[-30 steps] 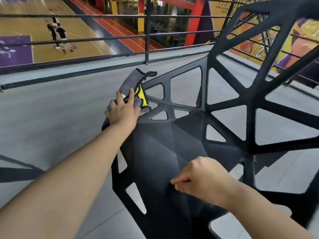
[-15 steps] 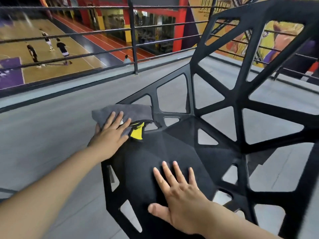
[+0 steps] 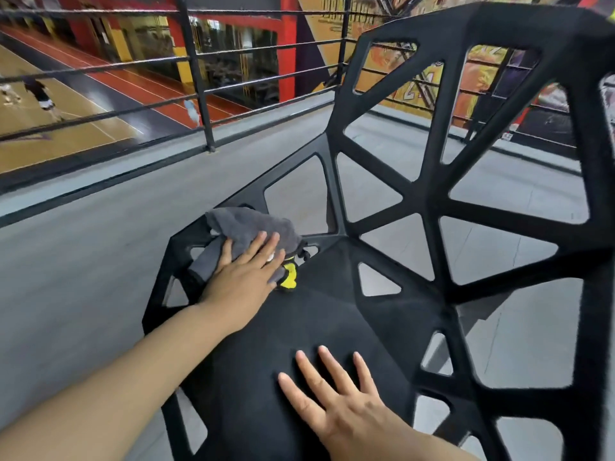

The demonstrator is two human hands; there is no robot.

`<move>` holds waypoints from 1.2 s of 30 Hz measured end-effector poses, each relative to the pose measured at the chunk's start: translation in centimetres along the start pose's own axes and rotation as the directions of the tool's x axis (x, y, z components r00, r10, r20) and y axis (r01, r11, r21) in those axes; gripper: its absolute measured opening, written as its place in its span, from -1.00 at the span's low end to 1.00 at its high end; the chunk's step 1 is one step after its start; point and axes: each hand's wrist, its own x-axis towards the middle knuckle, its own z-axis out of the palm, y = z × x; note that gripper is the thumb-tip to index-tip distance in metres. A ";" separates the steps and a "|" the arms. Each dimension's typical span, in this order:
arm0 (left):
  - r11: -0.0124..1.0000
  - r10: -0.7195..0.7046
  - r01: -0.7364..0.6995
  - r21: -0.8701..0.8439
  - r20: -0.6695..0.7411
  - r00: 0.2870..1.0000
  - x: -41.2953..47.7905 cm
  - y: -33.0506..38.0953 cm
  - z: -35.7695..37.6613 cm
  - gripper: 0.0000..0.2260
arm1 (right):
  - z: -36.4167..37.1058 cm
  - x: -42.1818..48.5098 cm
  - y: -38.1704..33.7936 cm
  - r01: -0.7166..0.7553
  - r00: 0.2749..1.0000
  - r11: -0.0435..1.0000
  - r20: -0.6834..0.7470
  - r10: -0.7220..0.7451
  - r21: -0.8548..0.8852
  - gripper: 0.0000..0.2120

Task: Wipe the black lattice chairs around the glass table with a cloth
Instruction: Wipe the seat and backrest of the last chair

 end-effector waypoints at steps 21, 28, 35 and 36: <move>0.956 0.293 -0.293 -0.005 -0.009 0.956 7.6 4.5 -1.5 -0.51 | -6.1 -4.9 -3.1 -0.014 0.917 1.000 0.399 0.006 0.018 -0.39; 0.975 0.220 -0.220 0.013 -0.041 0.975 8.0 4.5 -2.4 -0.47 | -3.8 -6.2 -4.5 0.002 0.991 0.996 0.133 0.010 -0.090 -0.63; 0.990 0.135 -0.136 -0.040 -0.034 0.990 10.5 6.2 -2.3 -0.41 | -6.1 -9.3 4.3 0.098 0.944 0.985 0.327 -0.047 -0.140 -0.32; 0.990 0.127 -0.129 -0.055 -0.026 0.992 11.0 6.6 -2.5 -0.42 | -6.8 -9.6 6.1 0.067 0.910 0.989 0.414 -0.006 -0.133 -0.14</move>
